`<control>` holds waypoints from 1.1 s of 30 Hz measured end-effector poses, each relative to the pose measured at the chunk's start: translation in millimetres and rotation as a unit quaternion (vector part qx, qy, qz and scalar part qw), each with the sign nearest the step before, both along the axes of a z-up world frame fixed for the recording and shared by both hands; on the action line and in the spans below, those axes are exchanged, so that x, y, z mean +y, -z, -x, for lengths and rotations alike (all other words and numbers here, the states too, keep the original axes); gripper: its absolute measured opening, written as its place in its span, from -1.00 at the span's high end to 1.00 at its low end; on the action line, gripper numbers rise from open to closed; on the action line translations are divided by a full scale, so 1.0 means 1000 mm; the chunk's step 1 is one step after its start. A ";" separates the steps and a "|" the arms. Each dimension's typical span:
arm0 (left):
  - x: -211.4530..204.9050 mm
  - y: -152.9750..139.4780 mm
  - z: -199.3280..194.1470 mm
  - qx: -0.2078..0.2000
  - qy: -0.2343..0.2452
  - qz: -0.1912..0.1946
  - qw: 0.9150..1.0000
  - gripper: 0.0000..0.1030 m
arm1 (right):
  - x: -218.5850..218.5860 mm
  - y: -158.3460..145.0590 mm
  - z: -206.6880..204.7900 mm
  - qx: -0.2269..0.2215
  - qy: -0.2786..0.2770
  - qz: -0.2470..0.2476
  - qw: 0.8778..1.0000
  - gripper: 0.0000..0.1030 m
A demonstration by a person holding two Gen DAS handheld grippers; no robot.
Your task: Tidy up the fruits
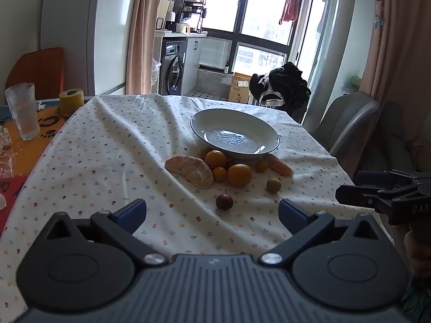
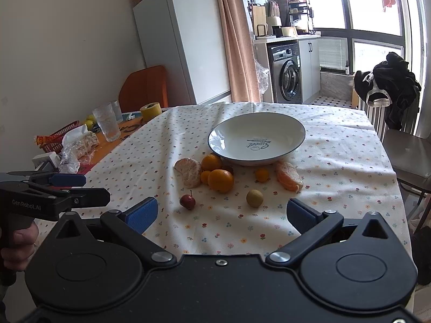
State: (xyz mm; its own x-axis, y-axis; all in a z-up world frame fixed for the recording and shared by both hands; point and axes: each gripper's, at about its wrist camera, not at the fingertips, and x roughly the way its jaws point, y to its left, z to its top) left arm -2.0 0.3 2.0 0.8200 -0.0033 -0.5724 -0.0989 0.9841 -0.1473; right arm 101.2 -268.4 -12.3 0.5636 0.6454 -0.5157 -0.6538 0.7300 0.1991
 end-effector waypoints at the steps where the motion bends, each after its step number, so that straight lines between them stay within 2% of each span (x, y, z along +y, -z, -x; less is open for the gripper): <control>1: 0.000 0.000 0.000 -0.001 0.000 0.000 1.000 -1.00 | 0.000 0.000 0.000 0.000 0.000 0.000 1.000 -1.00; 33: 0.000 -0.003 0.002 -0.002 0.003 -0.008 1.000 -1.00 | 0.002 -0.004 0.000 -0.005 0.001 0.003 1.000 -1.00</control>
